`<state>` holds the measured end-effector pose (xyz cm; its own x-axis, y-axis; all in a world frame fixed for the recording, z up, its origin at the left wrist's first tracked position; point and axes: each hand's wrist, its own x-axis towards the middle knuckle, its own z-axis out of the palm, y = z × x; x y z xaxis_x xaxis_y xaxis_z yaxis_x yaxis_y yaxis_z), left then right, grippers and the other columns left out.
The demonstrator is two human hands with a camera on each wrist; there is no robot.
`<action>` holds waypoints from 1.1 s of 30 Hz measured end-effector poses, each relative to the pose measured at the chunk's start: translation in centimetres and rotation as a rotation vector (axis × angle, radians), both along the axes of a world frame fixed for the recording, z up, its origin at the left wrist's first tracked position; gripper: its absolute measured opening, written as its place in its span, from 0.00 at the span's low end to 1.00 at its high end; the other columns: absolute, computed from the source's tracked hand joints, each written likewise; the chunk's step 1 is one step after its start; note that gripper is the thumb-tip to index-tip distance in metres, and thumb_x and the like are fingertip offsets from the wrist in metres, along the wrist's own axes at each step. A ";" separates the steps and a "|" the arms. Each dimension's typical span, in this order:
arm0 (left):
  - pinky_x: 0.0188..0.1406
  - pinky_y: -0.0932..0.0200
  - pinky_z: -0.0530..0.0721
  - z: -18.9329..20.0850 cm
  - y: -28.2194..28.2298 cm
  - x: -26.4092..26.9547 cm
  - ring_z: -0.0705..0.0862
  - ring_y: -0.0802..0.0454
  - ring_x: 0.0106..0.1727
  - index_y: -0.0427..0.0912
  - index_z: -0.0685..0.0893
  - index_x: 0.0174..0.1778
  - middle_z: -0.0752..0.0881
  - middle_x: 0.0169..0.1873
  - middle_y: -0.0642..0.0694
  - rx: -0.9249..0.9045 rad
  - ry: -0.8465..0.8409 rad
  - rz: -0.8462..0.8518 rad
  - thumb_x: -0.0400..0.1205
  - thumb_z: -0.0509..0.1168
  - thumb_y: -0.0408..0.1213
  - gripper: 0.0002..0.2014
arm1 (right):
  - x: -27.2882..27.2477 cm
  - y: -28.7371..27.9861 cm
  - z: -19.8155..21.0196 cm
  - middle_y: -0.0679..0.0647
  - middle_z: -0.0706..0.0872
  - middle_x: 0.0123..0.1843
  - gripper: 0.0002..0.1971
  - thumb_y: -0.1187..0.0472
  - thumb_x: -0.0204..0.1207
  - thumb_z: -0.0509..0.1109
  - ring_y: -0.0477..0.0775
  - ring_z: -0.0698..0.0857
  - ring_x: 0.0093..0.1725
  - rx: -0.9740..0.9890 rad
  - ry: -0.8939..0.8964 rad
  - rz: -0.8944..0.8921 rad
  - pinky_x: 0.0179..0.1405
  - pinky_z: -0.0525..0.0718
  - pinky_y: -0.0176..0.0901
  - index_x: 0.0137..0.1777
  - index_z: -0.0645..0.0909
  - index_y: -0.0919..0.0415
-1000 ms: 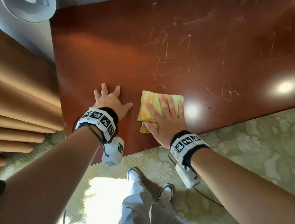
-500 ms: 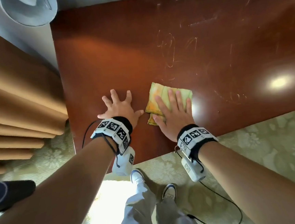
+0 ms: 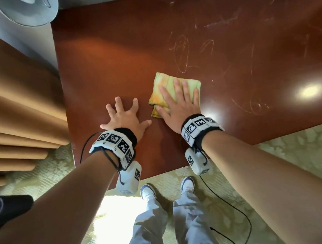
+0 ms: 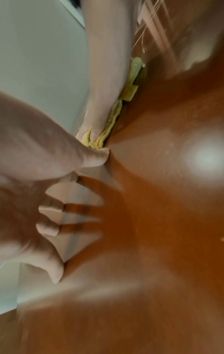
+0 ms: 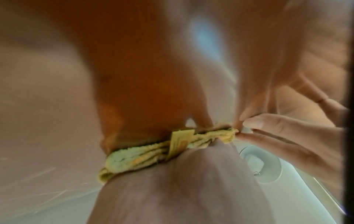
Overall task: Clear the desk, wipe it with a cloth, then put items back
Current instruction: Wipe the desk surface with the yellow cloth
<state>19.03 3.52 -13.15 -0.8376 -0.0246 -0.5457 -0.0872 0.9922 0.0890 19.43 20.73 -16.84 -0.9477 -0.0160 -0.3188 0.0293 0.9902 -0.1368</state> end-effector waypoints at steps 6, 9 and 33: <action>0.74 0.17 0.62 0.0 0.3 0.0 0.41 0.40 0.87 0.68 0.51 0.86 0.41 0.88 0.48 0.032 0.004 0.076 0.77 0.63 0.70 0.43 | 4.2 0.6 0.1 0.54 0.36 0.90 0.34 0.33 0.84 0.46 0.61 0.34 0.88 -0.013 -0.003 0.073 0.83 0.35 0.69 0.87 0.40 0.37; 0.74 0.17 0.61 -0.1 0.5 0.1 0.41 0.40 0.88 0.68 0.51 0.86 0.42 0.88 0.49 0.032 0.019 0.098 0.77 0.64 0.71 0.44 | 4.2 1.1 0.3 0.53 0.35 0.90 0.34 0.32 0.84 0.45 0.60 0.34 0.88 -0.013 -0.023 0.091 0.83 0.35 0.69 0.87 0.41 0.37; 0.74 0.15 0.58 -0.3 3.5 -3.6 0.40 0.42 0.88 0.69 0.51 0.85 0.40 0.88 0.52 0.048 0.033 0.174 0.75 0.64 0.72 0.45 | -2.7 3.9 -0.1 0.55 0.36 0.90 0.33 0.32 0.84 0.43 0.62 0.34 0.88 -0.044 0.030 0.153 0.83 0.35 0.71 0.87 0.41 0.37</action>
